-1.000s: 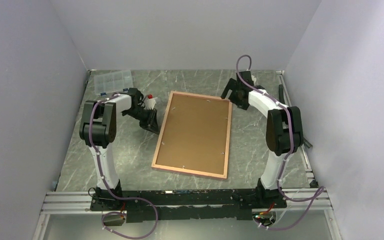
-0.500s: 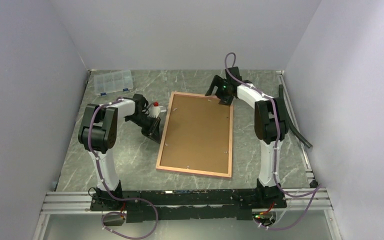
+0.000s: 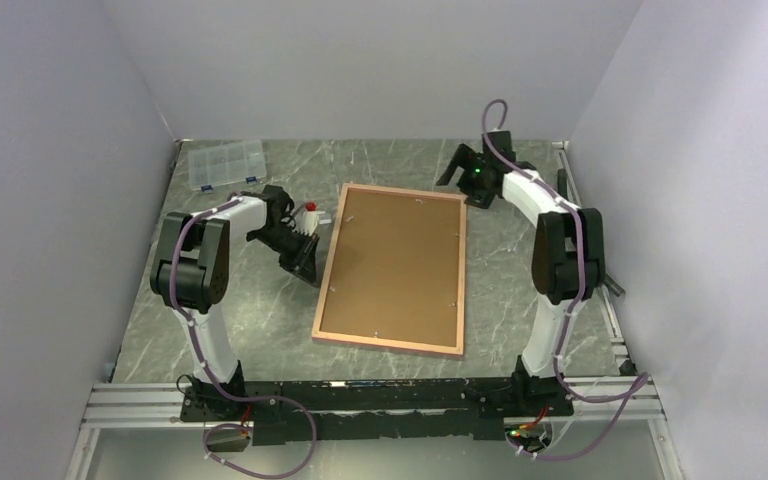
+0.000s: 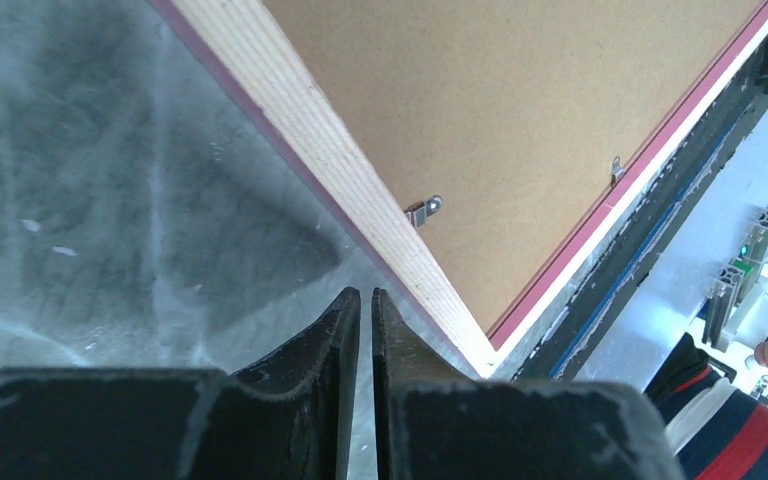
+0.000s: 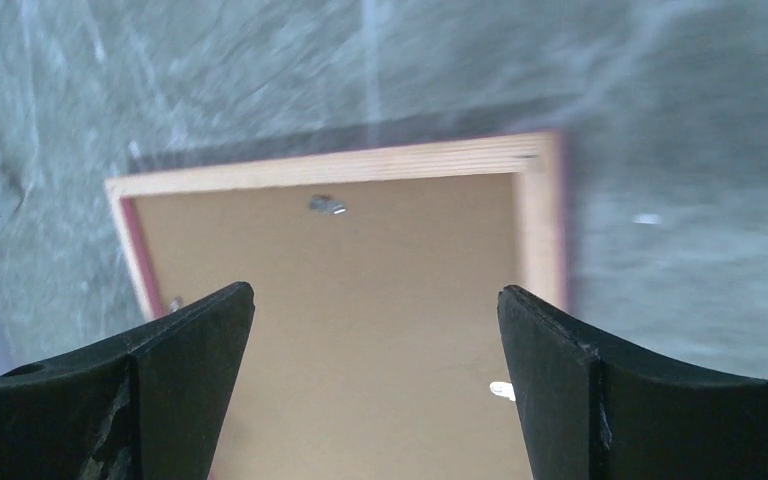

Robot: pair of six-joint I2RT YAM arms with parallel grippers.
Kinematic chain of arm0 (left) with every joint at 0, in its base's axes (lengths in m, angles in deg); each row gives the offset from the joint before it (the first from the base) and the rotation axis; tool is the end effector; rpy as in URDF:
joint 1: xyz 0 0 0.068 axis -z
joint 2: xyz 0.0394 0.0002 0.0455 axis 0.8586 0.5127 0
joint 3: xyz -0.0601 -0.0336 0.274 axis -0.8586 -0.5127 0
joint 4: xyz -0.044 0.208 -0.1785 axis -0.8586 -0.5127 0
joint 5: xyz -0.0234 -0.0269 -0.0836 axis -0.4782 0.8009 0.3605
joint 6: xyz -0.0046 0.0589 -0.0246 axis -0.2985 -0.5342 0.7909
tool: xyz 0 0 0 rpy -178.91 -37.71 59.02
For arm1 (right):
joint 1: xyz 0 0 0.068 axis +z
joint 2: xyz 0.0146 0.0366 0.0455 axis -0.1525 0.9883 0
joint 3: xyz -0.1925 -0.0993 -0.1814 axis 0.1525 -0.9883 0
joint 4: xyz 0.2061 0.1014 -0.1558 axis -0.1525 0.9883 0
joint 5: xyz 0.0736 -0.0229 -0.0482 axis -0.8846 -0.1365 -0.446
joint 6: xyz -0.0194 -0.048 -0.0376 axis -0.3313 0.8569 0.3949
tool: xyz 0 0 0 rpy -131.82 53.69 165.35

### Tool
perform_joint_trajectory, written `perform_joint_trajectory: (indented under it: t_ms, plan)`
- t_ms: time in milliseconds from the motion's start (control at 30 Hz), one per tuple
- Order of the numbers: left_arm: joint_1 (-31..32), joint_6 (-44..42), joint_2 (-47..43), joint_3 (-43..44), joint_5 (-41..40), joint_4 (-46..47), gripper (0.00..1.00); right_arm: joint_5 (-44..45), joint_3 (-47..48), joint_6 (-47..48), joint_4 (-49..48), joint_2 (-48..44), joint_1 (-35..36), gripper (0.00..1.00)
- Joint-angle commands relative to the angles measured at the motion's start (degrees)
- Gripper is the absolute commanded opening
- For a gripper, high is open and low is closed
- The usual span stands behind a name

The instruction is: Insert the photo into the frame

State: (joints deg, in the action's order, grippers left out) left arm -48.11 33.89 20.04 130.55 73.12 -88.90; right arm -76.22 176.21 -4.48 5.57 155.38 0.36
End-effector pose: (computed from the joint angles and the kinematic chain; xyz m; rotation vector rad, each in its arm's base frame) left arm 0.3379 -0.0991 0.1344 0.8087 2.7605 -1.0729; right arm 0.4652 0.0856 0.2049 0.4922 2.4348 0.6171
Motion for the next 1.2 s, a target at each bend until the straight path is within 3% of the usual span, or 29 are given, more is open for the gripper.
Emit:
perform_joint_trajectory:
  t_ms: [0, 267, 500, 700, 900, 1000, 1167]
  plan:
    - [-0.5, -1.6, -1.6, 1.9, -0.7, 0.3, 0.15, 6.2, -5.3, 1.4, -1.5, -5.0, -3.3, 0.97]
    - [-0.1, 1.4, 2.2, 4.3, -2.6, 4.5, 0.15, -1.4, -7.9, -0.8, -5.7, -0.1, -3.1, 0.97]
    - [2.6, 1.7, 3.7, 2.1, -2.2, 5.8, 0.14, -6.9, 0.0, -1.2, -5.1, 6.7, 2.5, 0.96]
    - [5.6, -1.4, 0.8, -0.5, 0.7, 2.4, 0.14, -10.4, 12.2, 0.1, -0.2, 13.4, 9.8, 0.96]
    - [6.8, -4.9, -1.7, -1.8, 3.4, -1.9, 0.17, -10.2, 10.2, 0.0, 0.0, 12.8, 11.2, 0.96]
    - [6.7, -6.6, -3.5, -1.7, 2.4, -4.7, 0.22, -7.7, 7.9, 0.9, 0.3, 10.9, 10.7, 0.96]
    - [3.5, -10.8, -7.5, 3.2, 1.5, -14.2, 0.41, -4.0, 8.9, 3.6, 2.6, 7.8, 9.9, 0.98]
